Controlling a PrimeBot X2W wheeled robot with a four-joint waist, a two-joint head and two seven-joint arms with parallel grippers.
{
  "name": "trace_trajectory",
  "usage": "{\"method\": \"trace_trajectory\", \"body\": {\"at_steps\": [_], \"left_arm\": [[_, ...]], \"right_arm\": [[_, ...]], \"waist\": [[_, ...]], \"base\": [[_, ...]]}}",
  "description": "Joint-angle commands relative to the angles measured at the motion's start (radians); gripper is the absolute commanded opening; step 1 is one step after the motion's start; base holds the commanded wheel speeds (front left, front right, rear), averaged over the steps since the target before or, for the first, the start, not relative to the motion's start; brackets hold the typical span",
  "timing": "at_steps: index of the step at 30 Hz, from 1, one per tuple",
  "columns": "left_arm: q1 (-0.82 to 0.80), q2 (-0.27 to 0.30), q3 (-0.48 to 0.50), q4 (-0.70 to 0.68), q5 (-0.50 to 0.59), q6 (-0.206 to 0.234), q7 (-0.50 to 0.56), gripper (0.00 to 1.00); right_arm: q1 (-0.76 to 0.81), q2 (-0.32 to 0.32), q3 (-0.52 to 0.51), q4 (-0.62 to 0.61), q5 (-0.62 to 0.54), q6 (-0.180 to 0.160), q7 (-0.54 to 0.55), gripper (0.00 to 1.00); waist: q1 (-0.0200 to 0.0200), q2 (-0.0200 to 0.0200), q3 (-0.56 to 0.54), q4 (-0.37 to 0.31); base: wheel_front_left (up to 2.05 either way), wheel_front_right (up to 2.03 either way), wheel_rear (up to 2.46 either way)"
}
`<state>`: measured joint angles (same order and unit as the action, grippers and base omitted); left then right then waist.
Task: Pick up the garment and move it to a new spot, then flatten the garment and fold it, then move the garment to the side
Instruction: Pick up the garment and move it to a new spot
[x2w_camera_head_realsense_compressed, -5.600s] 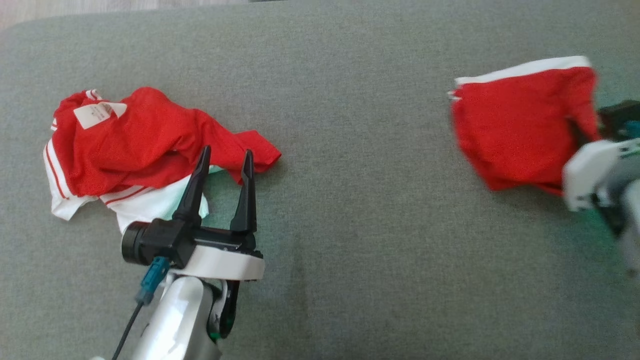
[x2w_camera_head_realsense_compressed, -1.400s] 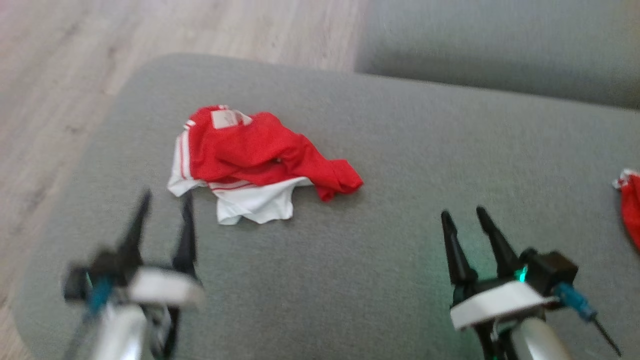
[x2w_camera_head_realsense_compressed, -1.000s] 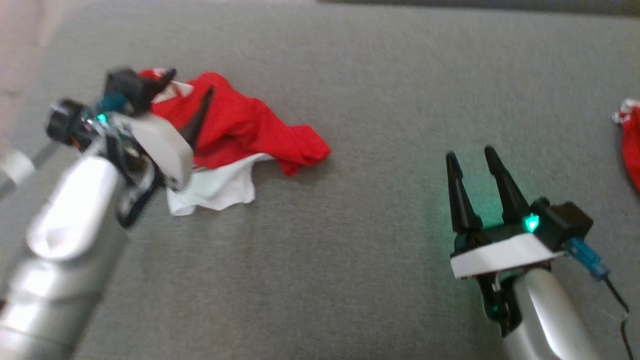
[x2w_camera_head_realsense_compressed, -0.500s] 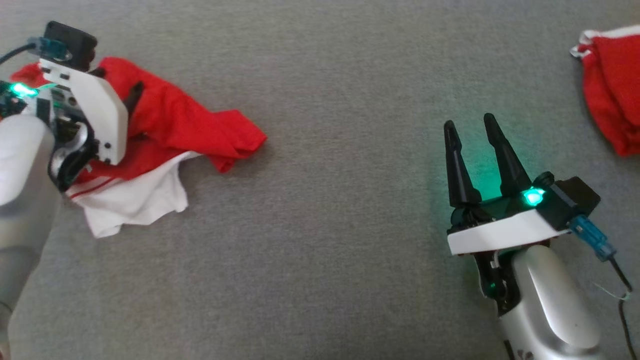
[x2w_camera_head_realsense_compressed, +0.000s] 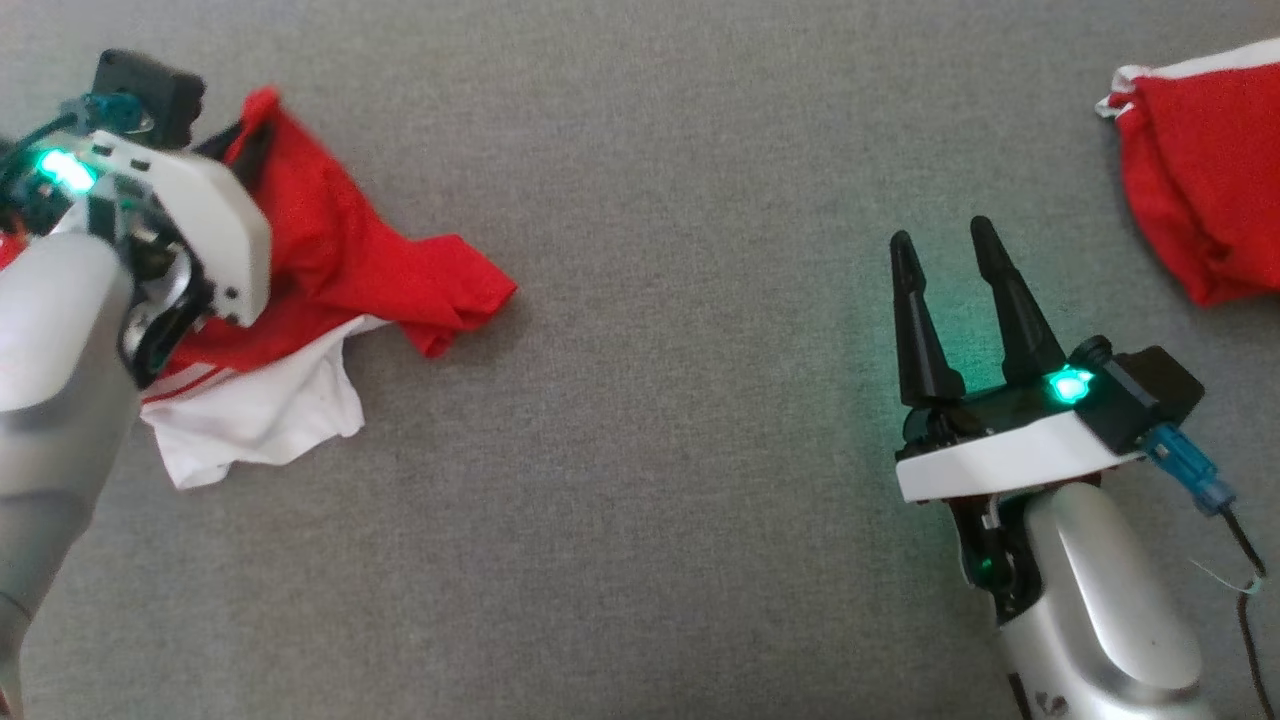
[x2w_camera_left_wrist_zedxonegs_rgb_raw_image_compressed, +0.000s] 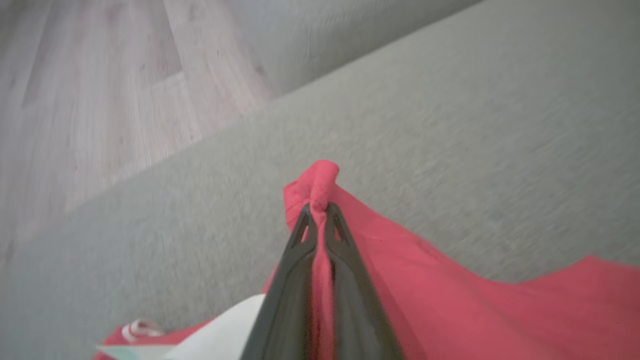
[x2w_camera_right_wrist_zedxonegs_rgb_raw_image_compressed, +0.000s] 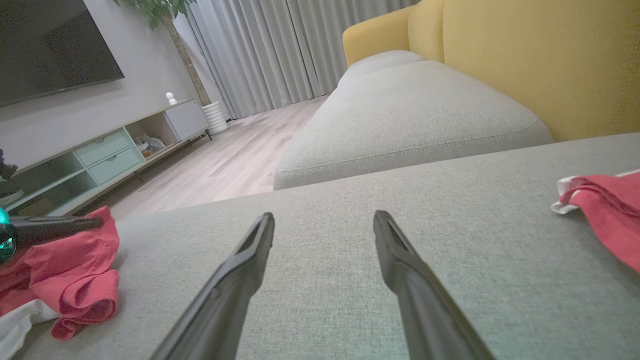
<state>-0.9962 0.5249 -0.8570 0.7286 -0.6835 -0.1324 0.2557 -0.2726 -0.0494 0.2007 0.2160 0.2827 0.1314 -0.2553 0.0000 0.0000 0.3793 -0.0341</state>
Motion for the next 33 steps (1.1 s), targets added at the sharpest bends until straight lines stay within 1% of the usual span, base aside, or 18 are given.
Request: {"method": "trace_trajectory", "body": {"at_steps": [1,3,4,8,11,15,19,20,25,29,32,33], "left_arm": [[-0.068,0.045,0.031,-0.032,0.009,0.002,-0.037,0.0],[-0.083,0.041,0.007,-0.054,0.031,0.002,-0.11,0.0],[-0.095,0.037,-0.014,-0.078,0.042,0.002,-0.173,0.0],[-0.122,0.033,-0.04,-0.137,0.072,0.002,-0.299,0.0],[-0.14,0.035,-0.065,-0.191,0.094,0.002,-0.369,0.0],[-0.165,0.05,-0.097,-0.255,0.133,0.002,-0.428,0.0],[-0.187,0.055,-0.109,-0.308,0.173,0.005,-0.464,0.0],[-0.201,0.056,-0.112,-0.33,0.194,0.009,-0.475,0.0],[-0.233,0.049,-0.123,-0.344,0.212,0.012,-0.464,0.0],[-0.28,0.028,-0.142,-0.334,0.225,0.009,-0.45,0.0],[-0.322,-0.003,-0.155,-0.308,0.232,0.007,-0.446,0.0],[-0.322,-0.003,-0.155,-0.308,0.232,0.007,-0.446,0.0]], "right_arm": [[0.003,-0.001,0.021,-0.025,0.012,-0.001,-0.006,1.0],[0.008,-0.001,0.021,-0.019,0.016,-0.001,-0.006,1.0],[0.013,-0.001,0.024,-0.013,0.019,-0.001,-0.006,1.0],[0.026,-0.001,0.022,-0.007,0.028,-0.001,-0.006,1.0],[0.037,-0.001,0.017,-0.002,0.034,-0.001,-0.006,1.0],[0.047,-0.001,0.017,-0.002,0.042,-0.001,-0.006,1.0],[0.047,-0.001,0.018,-0.01,0.053,-0.001,-0.006,1.0],[0.043,-0.001,0.019,-0.017,0.06,-0.001,-0.006,1.0],[0.027,-0.001,0.03,-0.034,0.083,-0.001,-0.006,1.0],[0.009,-0.001,0.046,-0.049,0.109,-0.001,-0.006,1.0],[-0.003,-0.001,0.066,-0.06,0.132,-0.001,-0.006,1.0],[-0.003,-0.001,0.066,-0.06,0.132,-0.001,-0.006,1.0]], "waist": [[0.0,0.0,-0.02,0.006],[0.0,0.0,-0.043,0.011],[0.0,0.0,-0.067,0.015],[0.0,0.0,-0.105,0.02],[0.0,0.0,-0.124,0.021],[0.0,0.0,-0.137,0.013],[0.0,0.0,-0.136,-0.009],[0.0,0.0,-0.128,-0.026],[0.0,0.0,-0.095,-0.095],[0.0,0.0,-0.056,-0.167],[0.0,0.0,-0.028,-0.22],[0.0,0.0,-0.028,-0.22]], "base": [[0.0,0.0,0.0],[0.0,0.0,0.0],[0.0,0.0,0.0],[0.0,0.0,0.0],[0.0,0.0,0.0],[0.0,0.0,0.0],[0.0,0.0,0.0],[0.0,0.0,0.0],[0.0,0.0,0.0],[0.0,0.0,0.0],[0.0,0.0,0.0],[0.0,0.0,0.0]]}}
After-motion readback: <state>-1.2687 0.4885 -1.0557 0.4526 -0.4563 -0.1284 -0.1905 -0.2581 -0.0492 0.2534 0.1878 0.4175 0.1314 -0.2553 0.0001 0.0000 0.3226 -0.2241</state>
